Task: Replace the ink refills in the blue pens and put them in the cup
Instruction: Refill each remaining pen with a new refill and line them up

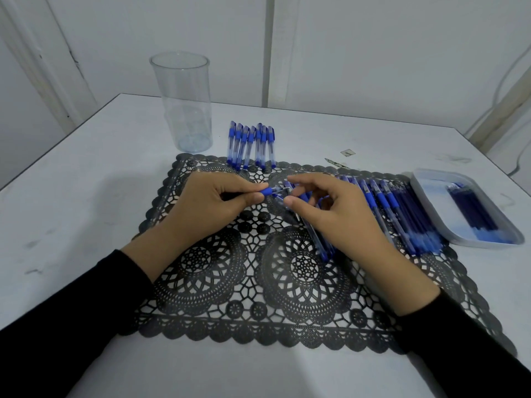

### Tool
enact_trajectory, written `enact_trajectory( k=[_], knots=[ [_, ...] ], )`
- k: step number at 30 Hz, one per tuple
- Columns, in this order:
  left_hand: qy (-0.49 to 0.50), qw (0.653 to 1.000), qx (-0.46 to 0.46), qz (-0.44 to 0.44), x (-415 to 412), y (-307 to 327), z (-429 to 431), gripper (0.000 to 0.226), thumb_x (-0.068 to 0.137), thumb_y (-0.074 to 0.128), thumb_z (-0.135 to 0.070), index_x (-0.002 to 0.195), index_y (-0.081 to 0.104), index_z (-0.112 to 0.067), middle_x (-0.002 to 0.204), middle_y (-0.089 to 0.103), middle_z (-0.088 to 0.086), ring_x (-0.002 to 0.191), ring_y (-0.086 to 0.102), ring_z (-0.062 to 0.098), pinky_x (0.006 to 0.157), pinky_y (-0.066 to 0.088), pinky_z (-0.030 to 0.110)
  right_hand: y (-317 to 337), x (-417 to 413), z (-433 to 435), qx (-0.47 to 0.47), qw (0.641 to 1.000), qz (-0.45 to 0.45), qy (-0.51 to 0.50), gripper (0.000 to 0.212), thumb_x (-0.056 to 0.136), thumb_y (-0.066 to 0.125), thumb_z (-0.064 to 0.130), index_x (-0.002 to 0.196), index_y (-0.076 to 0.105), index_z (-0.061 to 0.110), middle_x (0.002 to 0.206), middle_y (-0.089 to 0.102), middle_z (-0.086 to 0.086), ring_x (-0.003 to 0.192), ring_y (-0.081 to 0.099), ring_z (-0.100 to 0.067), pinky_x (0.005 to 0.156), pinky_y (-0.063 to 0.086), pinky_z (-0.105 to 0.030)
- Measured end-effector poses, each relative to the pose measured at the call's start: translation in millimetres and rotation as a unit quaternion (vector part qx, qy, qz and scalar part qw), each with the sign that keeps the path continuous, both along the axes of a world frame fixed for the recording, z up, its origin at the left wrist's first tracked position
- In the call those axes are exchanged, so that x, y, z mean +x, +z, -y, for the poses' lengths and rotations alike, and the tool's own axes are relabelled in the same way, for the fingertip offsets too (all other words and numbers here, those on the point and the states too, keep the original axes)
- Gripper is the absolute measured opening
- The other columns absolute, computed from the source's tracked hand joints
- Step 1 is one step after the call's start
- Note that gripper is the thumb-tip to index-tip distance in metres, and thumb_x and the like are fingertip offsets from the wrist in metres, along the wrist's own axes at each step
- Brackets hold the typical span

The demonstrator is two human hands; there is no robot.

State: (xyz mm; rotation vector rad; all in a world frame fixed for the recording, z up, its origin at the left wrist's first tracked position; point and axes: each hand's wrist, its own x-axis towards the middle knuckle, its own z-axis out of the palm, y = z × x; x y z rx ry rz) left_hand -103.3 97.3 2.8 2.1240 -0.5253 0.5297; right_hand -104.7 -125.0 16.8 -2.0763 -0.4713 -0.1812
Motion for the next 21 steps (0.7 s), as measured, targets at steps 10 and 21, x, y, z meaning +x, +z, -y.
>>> enact_trajectory(
  k=[10,21],
  knots=[
    [-0.014,1.0,-0.002,0.005,-1,0,1,0.028,0.082,0.076,-0.017,0.11,0.075,-0.011,0.094,0.074,-0.01,0.081,0.069,-0.003,0.075,0.05,0.01,3,2,-2,0.095,0.995,-0.03,-0.016,0.007,0.085,0.075,0.02,0.091,0.076,0.022,0.07,0.064,0.016,0.063,0.049,-0.005,0.06,0.043,-0.018],
    [0.011,0.999,-0.034,-0.026,1,2,-5,0.027,0.084,0.076,-0.012,0.111,0.074,-0.014,0.099,0.074,-0.01,0.089,0.071,-0.001,0.083,0.052,0.012,17,14,23,0.354,0.92,-0.166,-0.026,0.006,0.089,0.065,0.009,0.088,0.067,0.014,0.076,0.064,0.008,0.069,0.053,-0.008,0.063,0.04,-0.025]
  ],
)
